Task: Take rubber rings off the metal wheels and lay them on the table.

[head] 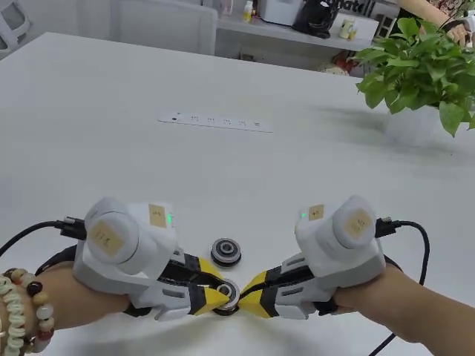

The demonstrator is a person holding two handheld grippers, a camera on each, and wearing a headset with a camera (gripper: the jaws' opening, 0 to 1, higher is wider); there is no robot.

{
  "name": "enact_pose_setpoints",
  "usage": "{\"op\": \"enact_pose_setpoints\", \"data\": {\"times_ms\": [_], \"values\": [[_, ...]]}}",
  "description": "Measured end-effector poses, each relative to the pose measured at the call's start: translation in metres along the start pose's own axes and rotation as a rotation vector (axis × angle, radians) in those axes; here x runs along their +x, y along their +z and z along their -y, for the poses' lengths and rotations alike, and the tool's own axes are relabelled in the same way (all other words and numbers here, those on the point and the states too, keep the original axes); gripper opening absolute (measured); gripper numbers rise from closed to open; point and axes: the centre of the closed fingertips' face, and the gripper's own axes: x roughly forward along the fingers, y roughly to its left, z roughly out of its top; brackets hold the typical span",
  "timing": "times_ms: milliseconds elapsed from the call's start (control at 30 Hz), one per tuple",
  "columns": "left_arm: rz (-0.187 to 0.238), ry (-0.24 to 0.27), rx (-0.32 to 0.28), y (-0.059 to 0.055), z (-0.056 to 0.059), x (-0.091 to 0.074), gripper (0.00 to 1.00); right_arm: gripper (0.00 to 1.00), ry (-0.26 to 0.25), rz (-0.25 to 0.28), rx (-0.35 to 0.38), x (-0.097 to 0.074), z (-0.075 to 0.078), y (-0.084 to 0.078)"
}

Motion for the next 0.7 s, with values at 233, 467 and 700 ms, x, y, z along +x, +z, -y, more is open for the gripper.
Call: {"op": "enact_pose_setpoints", "data": {"times_ms": [233,467,700], "values": [[0.0,0.006,-0.002,0.0,-0.001,0.0,0.14,0.0,-0.022,0.01,0.186,-0.004,0.007,-0.001],[0.0,0.007,-0.002,0.0,0.0,-0.001,0.14,0.0,-0.003,0.054,0.339,-0.007,0.008,0.001],[-0.001,0.008,-0.002,0.0,-0.001,-0.001,0.14,0.0,0.012,0.107,0.413,-0.01,0.008,0.009]]}}
